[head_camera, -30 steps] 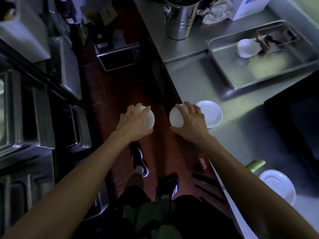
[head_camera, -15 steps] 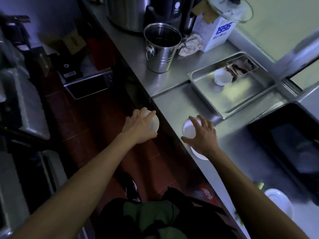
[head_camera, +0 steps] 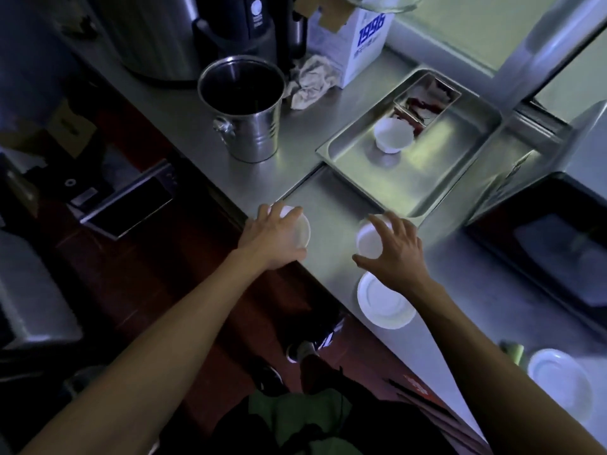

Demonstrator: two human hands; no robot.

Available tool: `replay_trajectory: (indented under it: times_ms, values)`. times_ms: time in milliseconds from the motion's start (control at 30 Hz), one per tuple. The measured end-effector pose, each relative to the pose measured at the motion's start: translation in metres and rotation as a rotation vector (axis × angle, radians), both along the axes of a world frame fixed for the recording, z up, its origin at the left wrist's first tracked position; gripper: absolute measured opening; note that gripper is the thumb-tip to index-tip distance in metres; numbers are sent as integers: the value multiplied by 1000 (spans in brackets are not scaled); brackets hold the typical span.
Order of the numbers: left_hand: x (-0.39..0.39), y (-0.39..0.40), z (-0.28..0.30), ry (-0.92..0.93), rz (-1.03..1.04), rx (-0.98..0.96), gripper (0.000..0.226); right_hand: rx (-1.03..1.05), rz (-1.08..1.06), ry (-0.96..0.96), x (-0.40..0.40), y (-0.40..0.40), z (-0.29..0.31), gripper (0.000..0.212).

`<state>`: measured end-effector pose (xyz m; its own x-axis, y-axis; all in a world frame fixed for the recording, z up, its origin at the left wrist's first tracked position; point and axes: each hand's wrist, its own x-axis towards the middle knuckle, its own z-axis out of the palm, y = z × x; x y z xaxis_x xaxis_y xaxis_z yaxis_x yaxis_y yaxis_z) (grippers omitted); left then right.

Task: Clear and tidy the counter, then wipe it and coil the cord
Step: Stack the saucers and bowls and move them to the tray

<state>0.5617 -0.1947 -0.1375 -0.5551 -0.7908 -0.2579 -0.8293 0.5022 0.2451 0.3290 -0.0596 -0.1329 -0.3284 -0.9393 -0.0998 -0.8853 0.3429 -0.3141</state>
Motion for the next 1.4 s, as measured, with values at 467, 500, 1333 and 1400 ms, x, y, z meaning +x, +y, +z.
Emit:
replay_trajectory:
  times_ms: [467,500,1333,1400]
  values:
    - [-155,-100,23,-41,-284,-48,88,-61,-239,-95,-106,-54,5,90]
    - [-166,-105,24,-38,-305,-52,88,-57,-251,-93,-111,-54,4,90]
    - [-364,-253,-22,12,-627,0,90,13,-542,-136,-156,-143,-15,93]
    - [-370,-257,-31,-3,-632,16,93,25,-543,-159,-158,-146,-19,94]
